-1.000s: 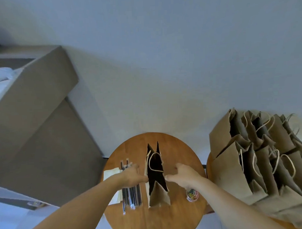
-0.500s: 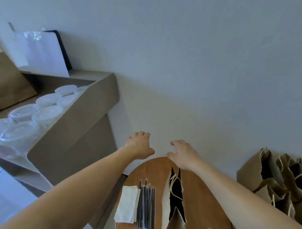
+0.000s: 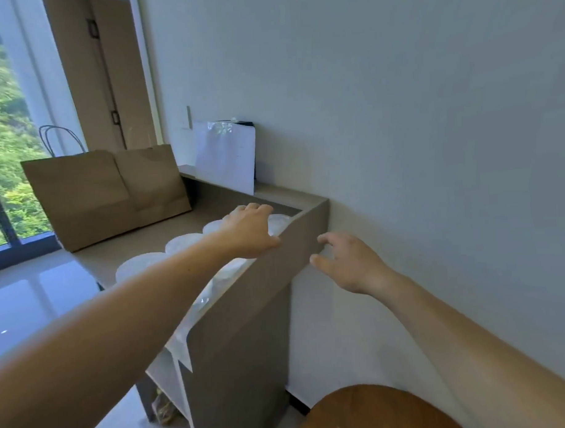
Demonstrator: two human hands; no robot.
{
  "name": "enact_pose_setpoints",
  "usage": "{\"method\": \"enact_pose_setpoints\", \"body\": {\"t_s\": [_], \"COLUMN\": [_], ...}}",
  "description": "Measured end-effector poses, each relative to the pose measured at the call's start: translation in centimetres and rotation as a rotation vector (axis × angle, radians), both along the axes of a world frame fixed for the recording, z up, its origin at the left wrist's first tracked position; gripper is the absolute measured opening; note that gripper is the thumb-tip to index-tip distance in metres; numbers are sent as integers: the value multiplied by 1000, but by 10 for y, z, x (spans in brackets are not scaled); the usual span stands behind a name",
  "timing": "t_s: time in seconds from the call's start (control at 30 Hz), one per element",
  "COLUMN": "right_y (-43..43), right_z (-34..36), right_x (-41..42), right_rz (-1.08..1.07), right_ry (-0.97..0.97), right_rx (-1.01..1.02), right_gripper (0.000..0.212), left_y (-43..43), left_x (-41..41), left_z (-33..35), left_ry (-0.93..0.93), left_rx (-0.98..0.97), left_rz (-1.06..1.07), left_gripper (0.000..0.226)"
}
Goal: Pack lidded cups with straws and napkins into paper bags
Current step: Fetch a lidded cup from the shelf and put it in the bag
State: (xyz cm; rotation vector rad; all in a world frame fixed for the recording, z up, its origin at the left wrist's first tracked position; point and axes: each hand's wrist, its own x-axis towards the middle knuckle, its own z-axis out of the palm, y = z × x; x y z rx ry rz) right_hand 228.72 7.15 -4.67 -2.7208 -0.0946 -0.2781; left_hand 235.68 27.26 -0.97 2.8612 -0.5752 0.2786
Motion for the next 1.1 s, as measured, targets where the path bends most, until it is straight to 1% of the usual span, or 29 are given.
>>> {"method": "enact_pose_setpoints", "body": {"t_s": [0.13, 0.27, 0.4, 0.5, 0.6, 0.7, 0.77, 0.87, 1.0, 1.1], "right_y": [79, 154, 218, 254, 278, 293, 298, 301, 304, 299], "right_z": [17, 23, 23, 19, 9, -1, -9, -19, -21, -2], "right_x": [51, 95, 122, 133, 139, 145, 150, 157, 159, 160], "right_rz": [134, 261, 393, 503, 590, 627, 660, 686, 674, 622], "right_ry": [-23, 41, 117, 200, 263, 267, 255, 255, 170, 147], "right_rx": [-4, -42, -59, -114, -208, -397, -497, -522, -418, -302], "right_gripper": [50, 58, 63, 74, 90, 111, 117, 114, 99, 97], "left_y": [89, 170, 228, 258, 281, 294, 297, 296, 292, 290], "left_x": [44, 73, 92, 102, 110, 117, 122, 128, 134, 140], "left_z": [7, -1, -16, -25, -31, -37, -39, -42, -40, -28], "left_ry": [35, 89, 139, 155, 165, 174, 179, 179, 176, 136], "left_rx": [13, 36, 36, 24, 14, -5, -10, -16, -14, -35], "left_rz": [128, 251, 324, 363, 402, 415, 408, 393, 364, 337], "left_gripper": [70, 72, 72, 72, 75, 75, 74, 73, 74, 75]}}
